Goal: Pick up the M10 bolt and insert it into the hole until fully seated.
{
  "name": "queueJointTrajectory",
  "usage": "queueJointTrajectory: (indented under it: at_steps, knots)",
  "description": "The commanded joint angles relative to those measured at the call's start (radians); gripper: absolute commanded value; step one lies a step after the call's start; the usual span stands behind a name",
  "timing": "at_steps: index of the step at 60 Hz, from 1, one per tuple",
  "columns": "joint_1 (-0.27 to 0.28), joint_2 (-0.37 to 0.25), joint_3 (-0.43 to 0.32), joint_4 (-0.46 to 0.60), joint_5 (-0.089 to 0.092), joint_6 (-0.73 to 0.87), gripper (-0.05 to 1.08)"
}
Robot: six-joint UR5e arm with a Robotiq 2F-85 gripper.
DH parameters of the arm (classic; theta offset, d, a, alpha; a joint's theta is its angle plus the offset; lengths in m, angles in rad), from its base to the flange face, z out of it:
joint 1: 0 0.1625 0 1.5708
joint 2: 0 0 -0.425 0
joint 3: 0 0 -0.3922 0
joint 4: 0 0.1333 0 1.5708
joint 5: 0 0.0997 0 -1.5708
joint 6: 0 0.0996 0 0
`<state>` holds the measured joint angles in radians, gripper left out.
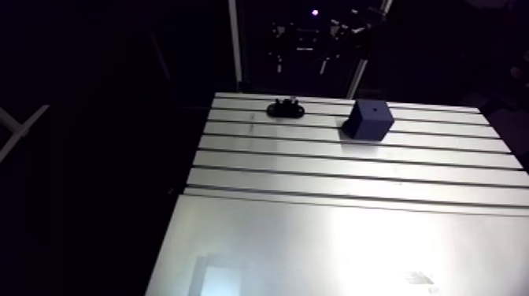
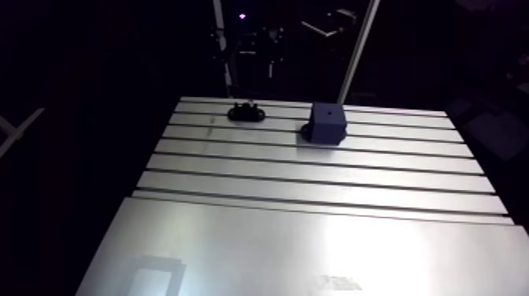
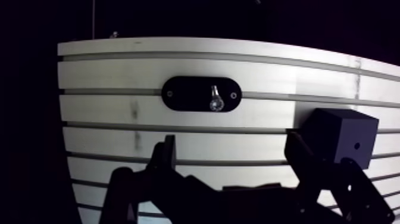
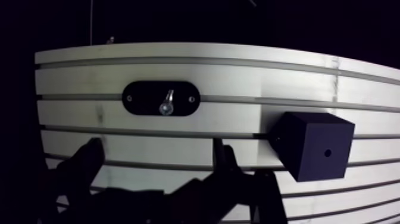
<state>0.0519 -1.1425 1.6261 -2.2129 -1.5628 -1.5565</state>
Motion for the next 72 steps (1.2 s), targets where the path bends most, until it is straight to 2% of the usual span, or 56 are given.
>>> queueJointTrajectory:
  at_steps: [1, 27, 43, 47, 53, 72]
  knots:
    - [0.000, 0.030, -0.015, -0.006, 0.000, 0.001, 0.02]
    - [0.002, 0.086, -0.038, -0.021, -0.006, -0.004, 0.03]
    - [0.003, 0.103, -0.036, -0.027, -0.004, -0.007, 0.13]
    - [0.005, 0.105, -0.038, -0.028, -0.005, -0.007, 0.21]
    - [0.005, 0.106, -0.038, -0.028, -0.004, -0.009, 0.26]
    - [0.006, 0.132, -0.044, -0.029, -0.006, -0.010, 0.38]
